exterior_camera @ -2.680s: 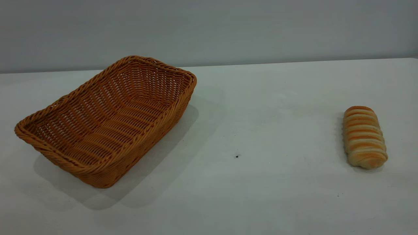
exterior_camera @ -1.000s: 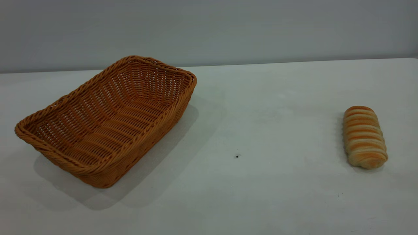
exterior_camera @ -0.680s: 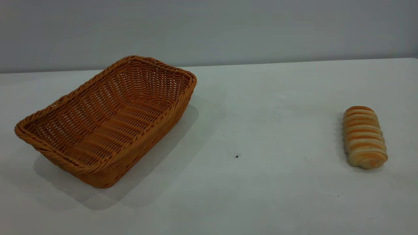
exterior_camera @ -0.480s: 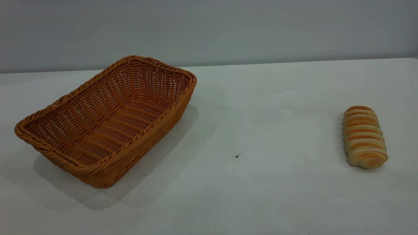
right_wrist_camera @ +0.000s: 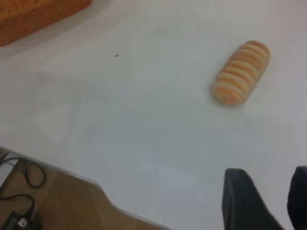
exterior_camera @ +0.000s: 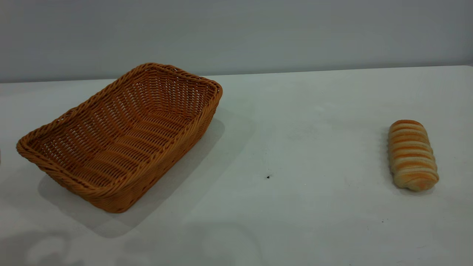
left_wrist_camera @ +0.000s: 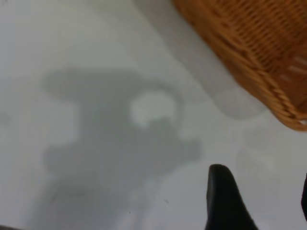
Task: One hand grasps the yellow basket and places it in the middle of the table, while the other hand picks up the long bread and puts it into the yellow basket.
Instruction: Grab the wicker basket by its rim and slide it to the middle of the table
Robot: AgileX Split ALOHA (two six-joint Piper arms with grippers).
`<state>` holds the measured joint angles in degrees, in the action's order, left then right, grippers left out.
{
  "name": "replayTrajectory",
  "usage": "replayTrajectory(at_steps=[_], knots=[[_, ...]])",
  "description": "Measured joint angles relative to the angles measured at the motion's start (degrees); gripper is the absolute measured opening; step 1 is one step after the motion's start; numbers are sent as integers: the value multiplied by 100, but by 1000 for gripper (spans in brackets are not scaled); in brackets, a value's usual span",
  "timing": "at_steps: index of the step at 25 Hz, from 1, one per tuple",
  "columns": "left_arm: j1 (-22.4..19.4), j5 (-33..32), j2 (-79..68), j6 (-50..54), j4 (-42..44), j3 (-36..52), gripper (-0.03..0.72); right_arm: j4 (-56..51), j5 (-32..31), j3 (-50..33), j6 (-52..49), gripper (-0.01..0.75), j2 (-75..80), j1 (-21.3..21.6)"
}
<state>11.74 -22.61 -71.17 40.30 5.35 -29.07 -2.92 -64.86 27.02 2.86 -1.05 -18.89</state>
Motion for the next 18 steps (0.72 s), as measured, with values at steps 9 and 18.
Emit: replayTrajectory(at_steps=[9,18], knots=[[-475,180,-1081,519,-17,-616,434,57,-5,0,-12,274,0,-159],[-475,-426,-1972,539,-433,-1563,434,80,-5,0,-18,274,0,-168]])
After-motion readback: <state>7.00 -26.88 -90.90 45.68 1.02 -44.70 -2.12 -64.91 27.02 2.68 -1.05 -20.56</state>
